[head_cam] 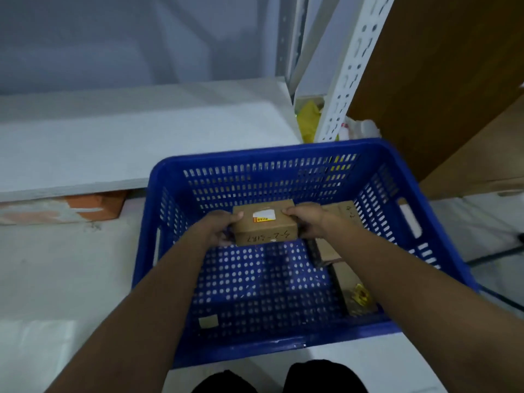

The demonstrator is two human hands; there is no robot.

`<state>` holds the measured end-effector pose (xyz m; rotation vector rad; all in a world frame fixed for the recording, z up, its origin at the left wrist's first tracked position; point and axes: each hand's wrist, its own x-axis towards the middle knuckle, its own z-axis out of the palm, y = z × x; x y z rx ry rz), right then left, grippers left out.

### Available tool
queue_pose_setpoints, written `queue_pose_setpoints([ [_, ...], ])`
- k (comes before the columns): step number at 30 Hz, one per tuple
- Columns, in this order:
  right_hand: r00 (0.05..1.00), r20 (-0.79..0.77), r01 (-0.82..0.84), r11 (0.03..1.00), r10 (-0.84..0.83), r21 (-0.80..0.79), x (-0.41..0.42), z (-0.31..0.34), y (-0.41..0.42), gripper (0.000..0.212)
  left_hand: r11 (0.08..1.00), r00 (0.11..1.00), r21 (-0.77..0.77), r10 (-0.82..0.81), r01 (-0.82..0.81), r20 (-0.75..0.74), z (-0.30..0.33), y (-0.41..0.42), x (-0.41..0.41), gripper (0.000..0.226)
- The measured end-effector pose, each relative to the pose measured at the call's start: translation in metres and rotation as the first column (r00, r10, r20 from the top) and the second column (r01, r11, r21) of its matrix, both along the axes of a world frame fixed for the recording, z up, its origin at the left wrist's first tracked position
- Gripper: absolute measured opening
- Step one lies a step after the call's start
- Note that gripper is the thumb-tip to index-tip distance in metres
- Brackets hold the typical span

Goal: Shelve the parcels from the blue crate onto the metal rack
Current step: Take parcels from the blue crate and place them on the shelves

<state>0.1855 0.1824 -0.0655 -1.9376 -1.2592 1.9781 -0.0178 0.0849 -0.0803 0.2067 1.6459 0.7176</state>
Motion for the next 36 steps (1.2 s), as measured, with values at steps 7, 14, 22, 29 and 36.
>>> queue_pose_setpoints([
  [7, 0.992, -0.119, 0.038, 0.999, -0.039, -0.009, 0.002, 0.217, -0.006, 0.043, 0.999, 0.999, 0.022, -0.038, 0.038, 0.012, 0.230, 0.003, -0.010, 0.033],
  [14, 0.977, -0.213, 0.018, 0.999, -0.010, 0.033, 0.000, 0.466, -0.003, 0.025, 0.994, 0.996, 0.067, -0.084, 0.085, -0.019, 0.491, 0.012, -0.021, 0.048],
  [22, 0.960, -0.273, -0.023, 0.990, 0.061, 0.142, 0.013, 0.732, 0.010, 0.042, 0.984, 0.999, 0.172, -0.049, 0.050, -0.007, 0.751, 0.016, -0.012, 0.036],
  [29, 0.946, -0.266, -0.099, 0.946, 0.185, 0.307, 0.036, 0.903, 0.013, 0.044, 0.956, 0.981, 0.229, -0.167, 0.185, -0.095, 0.920, 0.019, 0.006, 0.028],
  [36, 0.958, -0.155, -0.139, 0.862, 0.242, 0.487, 0.060, 0.973, 0.006, 0.050, 0.792, 0.678, 0.246, -0.266, 0.559, -0.686, 0.991, 0.018, 0.064, 0.059],
])
